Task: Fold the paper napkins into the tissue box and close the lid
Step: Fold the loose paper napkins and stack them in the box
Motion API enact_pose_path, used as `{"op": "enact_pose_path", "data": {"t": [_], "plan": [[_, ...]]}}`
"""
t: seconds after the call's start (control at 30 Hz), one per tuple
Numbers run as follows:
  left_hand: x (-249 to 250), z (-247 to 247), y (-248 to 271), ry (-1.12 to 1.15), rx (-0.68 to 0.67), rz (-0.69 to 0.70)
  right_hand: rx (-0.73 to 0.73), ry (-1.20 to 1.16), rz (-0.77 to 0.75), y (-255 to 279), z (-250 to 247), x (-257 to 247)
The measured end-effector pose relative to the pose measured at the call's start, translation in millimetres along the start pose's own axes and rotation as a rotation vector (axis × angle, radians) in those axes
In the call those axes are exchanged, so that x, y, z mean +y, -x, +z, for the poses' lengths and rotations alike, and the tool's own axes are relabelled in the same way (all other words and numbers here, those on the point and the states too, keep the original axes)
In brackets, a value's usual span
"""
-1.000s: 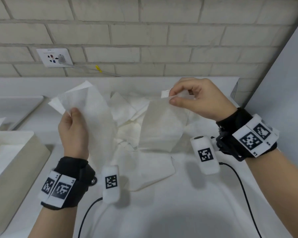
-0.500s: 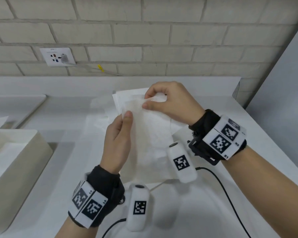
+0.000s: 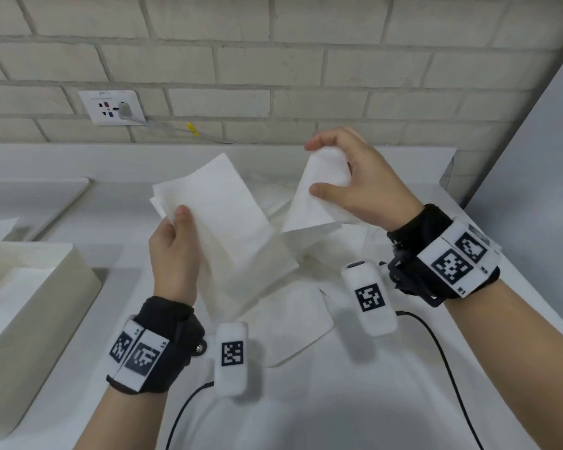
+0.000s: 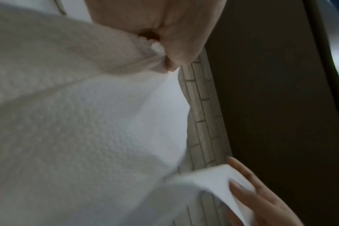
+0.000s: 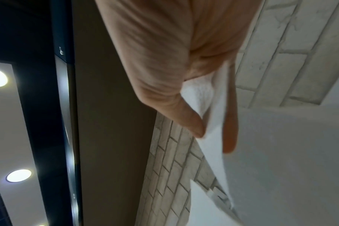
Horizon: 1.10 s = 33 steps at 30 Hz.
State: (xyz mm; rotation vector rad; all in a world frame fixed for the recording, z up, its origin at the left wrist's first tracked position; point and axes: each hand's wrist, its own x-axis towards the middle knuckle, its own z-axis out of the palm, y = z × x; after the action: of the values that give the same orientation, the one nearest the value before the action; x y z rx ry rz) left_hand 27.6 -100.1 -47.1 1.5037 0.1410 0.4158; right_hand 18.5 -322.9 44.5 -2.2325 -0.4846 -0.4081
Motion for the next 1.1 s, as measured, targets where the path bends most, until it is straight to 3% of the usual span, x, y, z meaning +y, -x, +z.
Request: {"op": "enact_pose_path", "data": {"t": [0.2,0.33,0.43,0.5,0.7,0.83,1.1], "plan": [[-1,-11,-14,0.054,0.094,-0.024,-0.14,-0.21,-0.128,5,-7,-18],[6,-11,-10,0.079,0.062,0.018,-0.13,-0.374,0.001,6,-4,-31],[7,-9,-1,0.073,-0.008,0.066,-0.393,-0.43,0.077,6,1,-33],[10,-5,6,0.089,-0.07,0.071,-0.476,-0.404,0.09,4,8,-29],[23,8,34,0.111,-0.276,0.075,-0.231,0.027,-0.009,-4,31,-23],[24,8,42,0.1,-0.343,0.052,-0.087,-0.045,0.063,-6,40,-22],[31,5,50,0.14,-0.44,0.011,-0.016,-0.275,0.192,-6,55,-15]]}}
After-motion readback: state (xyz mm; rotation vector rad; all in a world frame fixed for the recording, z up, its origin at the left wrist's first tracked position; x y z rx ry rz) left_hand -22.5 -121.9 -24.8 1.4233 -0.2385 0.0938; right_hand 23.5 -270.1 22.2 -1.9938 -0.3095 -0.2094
